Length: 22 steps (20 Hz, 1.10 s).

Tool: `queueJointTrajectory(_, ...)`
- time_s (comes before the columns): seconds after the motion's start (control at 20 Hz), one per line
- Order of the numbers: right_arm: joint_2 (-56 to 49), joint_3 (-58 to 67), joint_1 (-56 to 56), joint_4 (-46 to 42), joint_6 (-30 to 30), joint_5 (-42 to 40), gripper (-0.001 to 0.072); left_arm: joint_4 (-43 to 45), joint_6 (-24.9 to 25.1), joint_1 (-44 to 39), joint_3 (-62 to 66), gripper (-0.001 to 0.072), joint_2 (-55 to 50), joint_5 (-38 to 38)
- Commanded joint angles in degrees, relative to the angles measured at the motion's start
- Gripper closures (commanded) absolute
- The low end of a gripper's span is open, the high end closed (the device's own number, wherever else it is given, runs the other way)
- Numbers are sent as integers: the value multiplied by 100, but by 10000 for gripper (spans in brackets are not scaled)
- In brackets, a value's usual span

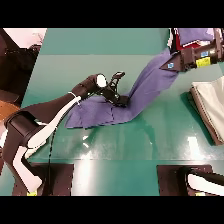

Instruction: Fold the shirts.

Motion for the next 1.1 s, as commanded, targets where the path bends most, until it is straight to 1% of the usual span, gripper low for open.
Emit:
queueJointTrajectory(0.0, -4, 238, 354, -15, 20, -166, 698, -15, -7, -7, 20, 684, -33, -26)
queueJointTrajectory(0.15, -4, 236, 457, -17, -107, -249, 698, 37, 20, -7, 20, 685, 131, -127)
queueJointTrajectory(0.35, -4, 236, 592, -15, -107, -302, 698, 435, 63, 254, 20, 685, 817, -306)
queueJointTrajectory(0.5, -48, 236, 968, -13, -109, -586, 698, 1147, 61, 774, 20, 684, 1491, -811)
queueJointTrajectory(0.65, -352, 238, 1722, -4, -136, -863, 698, 1899, 59, 1532, 20, 684, 2302, -1137)
queueJointTrajectory(0.7, -507, 238, 2057, 39, -221, -1034, 698, 2074, 59, 1836, 17, 684, 2599, -1161)
queueJointTrajectory(0.8, -944, 240, 2850, 42, -385, -1648, 696, 2253, 61, 2411, 20, 684, 3119, -1172)
queueJointTrajectory(0.85, -1180, 240, 3228, 39, -448, -2017, 696, 2328, 59, 2653, 20, 684, 3331, -1180)
queueJointTrajectory(0.95, -1705, 243, 3980, 39, -601, -3047, 687, 2363, 59, 3086, 17, 684, 3676, -1209)
queueJointTrajectory(1.0, -1956, 243, 4293, 37, -800, -3639, 533, 2361, 59, 3263, 20, 684, 3783, -1235)
queueJointTrajectory(1.05, -2149, 245, 4503, 37, -841, -4138, 298, 2361, 59, 3388, 20, 684, 3860, -1276)
